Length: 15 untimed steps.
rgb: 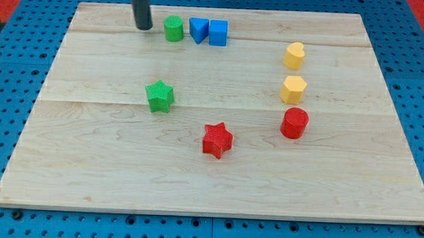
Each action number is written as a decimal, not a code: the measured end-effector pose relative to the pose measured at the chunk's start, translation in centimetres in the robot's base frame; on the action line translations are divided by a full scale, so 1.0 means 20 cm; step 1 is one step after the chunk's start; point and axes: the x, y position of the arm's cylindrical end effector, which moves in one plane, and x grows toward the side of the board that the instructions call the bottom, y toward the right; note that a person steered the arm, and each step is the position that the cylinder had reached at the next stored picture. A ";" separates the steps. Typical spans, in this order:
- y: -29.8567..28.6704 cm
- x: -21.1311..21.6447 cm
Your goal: Move the green circle diagonally to the top left to the red circle
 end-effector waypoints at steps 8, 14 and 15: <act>0.08 0.16; 0.21 -0.01; 0.26 0.01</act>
